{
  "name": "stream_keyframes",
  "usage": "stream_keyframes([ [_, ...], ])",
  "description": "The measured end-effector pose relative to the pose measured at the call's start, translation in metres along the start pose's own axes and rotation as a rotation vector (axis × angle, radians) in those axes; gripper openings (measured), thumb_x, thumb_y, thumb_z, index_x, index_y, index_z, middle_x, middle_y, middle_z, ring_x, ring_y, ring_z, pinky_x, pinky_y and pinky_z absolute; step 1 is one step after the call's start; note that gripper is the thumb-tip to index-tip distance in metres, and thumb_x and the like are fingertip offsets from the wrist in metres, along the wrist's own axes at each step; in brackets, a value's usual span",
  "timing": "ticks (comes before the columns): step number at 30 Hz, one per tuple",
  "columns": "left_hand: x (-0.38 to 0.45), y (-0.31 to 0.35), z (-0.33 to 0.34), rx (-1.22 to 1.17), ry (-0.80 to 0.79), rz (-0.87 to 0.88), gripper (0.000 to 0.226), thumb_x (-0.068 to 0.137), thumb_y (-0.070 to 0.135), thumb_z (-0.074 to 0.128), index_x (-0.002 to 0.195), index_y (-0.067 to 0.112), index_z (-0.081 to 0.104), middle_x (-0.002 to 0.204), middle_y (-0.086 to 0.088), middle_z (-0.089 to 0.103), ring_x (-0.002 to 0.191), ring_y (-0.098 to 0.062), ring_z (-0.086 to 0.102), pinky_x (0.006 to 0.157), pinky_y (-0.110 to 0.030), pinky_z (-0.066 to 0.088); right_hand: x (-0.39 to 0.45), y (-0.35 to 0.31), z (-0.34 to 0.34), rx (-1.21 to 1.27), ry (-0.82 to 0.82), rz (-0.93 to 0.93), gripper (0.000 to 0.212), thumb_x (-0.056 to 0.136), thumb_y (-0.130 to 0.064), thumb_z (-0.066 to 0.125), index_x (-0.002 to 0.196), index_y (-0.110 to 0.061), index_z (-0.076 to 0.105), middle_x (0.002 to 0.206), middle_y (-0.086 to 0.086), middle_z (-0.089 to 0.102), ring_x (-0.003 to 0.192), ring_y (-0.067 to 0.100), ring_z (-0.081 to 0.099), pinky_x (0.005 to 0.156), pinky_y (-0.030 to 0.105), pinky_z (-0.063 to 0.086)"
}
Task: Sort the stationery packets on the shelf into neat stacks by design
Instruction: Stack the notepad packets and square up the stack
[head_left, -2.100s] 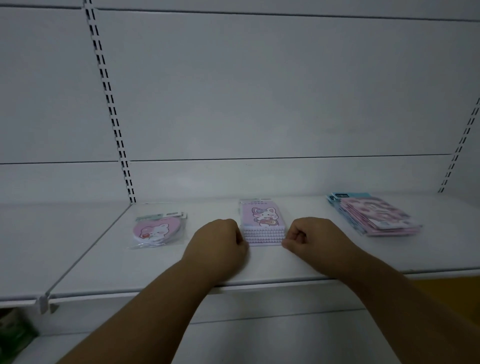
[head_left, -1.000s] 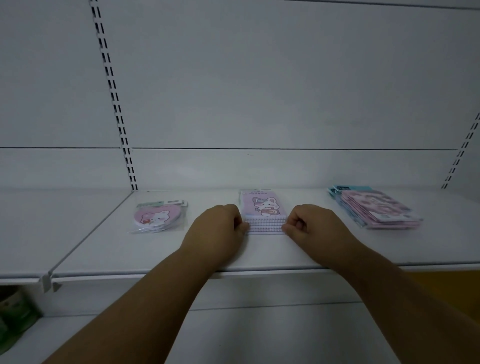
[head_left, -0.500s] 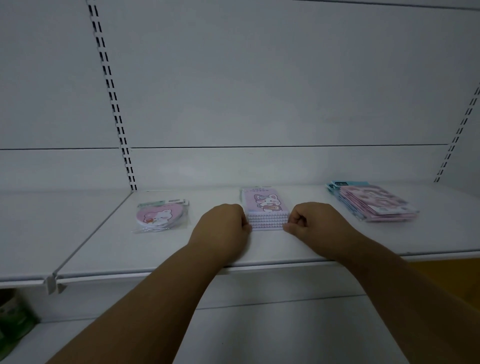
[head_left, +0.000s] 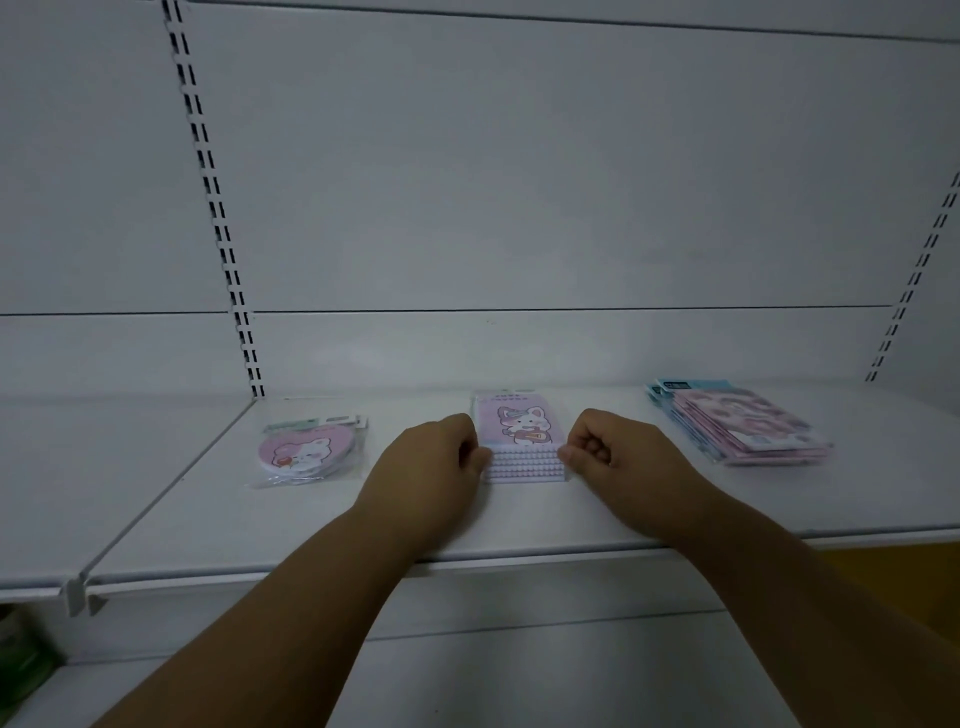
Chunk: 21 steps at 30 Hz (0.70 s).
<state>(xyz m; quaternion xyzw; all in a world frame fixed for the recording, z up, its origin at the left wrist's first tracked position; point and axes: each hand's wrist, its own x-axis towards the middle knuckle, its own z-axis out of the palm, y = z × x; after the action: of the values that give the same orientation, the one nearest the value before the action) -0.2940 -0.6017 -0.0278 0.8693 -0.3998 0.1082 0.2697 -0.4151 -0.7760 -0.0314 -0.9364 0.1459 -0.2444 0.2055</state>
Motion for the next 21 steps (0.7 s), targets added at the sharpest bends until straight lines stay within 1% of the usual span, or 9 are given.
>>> stream_keyframes([
  [5, -0.002, 0.0, 0.0, -0.012, -0.02, 0.012, 0.022, 0.098, 0.036, 0.049, 0.087, 0.018, 0.055, 0.078, 0.002, 0.058, 0.072, -0.016, 0.051, 0.06, -0.029, 0.034, -0.001, 0.002, 0.001, -0.028, 0.006, 0.008, 0.017, 0.093, -0.031, 0.057, 0.081, -0.019, 0.058, 0.068, -0.007, 0.054, 0.062, 0.006, 0.046, 0.059, 0.022, 0.038],
  [8, -0.004, -0.001, -0.002, -0.028, -0.029, 0.007, 0.023, 0.096, 0.038, 0.051, 0.081, 0.021, 0.051, 0.071, 0.007, 0.051, 0.065, -0.01, 0.046, 0.055, -0.025, 0.031, -0.002, 0.001, 0.001, -0.024, 0.026, 0.036, 0.019, 0.094, -0.031, 0.055, 0.083, -0.016, 0.059, 0.07, -0.003, 0.058, 0.063, 0.009, 0.047, 0.061, 0.025, 0.042],
  [10, -0.006, -0.002, -0.004, -0.034, -0.014, -0.018, 0.023, 0.095, 0.041, 0.052, 0.08, 0.024, 0.05, 0.07, 0.01, 0.05, 0.063, -0.006, 0.044, 0.055, -0.023, 0.032, -0.003, -0.001, -0.001, -0.01, 0.052, 0.053, 0.02, 0.094, -0.03, 0.055, 0.083, -0.015, 0.059, 0.069, -0.002, 0.056, 0.062, 0.009, 0.045, 0.059, 0.025, 0.04],
  [13, -0.007, 0.001, -0.009, -0.044, 0.052, -0.041, 0.019, 0.094, 0.042, 0.053, 0.086, 0.025, 0.052, 0.078, 0.01, 0.055, 0.069, -0.005, 0.05, 0.066, -0.026, 0.044, -0.006, -0.004, -0.006, 0.01, 0.104, 0.089, 0.02, 0.095, -0.028, 0.053, 0.081, -0.014, 0.057, 0.067, -0.003, 0.052, 0.06, 0.008, 0.043, 0.056, 0.02, 0.036],
  [15, -0.006, 0.01, -0.016, -0.04, 0.115, -0.009, 0.016, 0.094, 0.041, 0.052, 0.089, 0.027, 0.051, 0.081, 0.011, 0.056, 0.073, -0.005, 0.052, 0.072, -0.028, 0.049, -0.01, -0.004, -0.014, 0.004, 0.143, 0.106, 0.018, 0.095, -0.027, 0.053, 0.081, -0.017, 0.056, 0.069, -0.003, 0.055, 0.062, 0.009, 0.047, 0.056, 0.019, 0.035],
  [18, -0.001, 0.026, -0.026, -0.05, 0.139, 0.051, 0.012, 0.095, 0.036, 0.052, 0.092, 0.025, 0.054, 0.084, 0.009, 0.059, 0.075, -0.007, 0.054, 0.073, -0.029, 0.051, -0.013, -0.008, -0.028, -0.016, 0.185, 0.084, 0.014, 0.093, -0.023, 0.054, 0.079, -0.02, 0.054, 0.07, -0.002, 0.057, 0.065, 0.012, 0.052, 0.059, 0.023, 0.041],
  [21, 0.001, 0.028, -0.034, -0.022, 0.125, 0.03, 0.007, 0.095, 0.03, 0.052, 0.094, 0.024, 0.056, 0.089, 0.006, 0.061, 0.078, -0.01, 0.056, 0.074, -0.026, 0.048, -0.01, -0.022, -0.032, -0.012, 0.209, 0.003, 0.011, 0.09, -0.02, 0.058, 0.079, -0.019, 0.057, 0.072, -0.003, 0.059, 0.066, 0.012, 0.054, 0.062, 0.025, 0.045],
])
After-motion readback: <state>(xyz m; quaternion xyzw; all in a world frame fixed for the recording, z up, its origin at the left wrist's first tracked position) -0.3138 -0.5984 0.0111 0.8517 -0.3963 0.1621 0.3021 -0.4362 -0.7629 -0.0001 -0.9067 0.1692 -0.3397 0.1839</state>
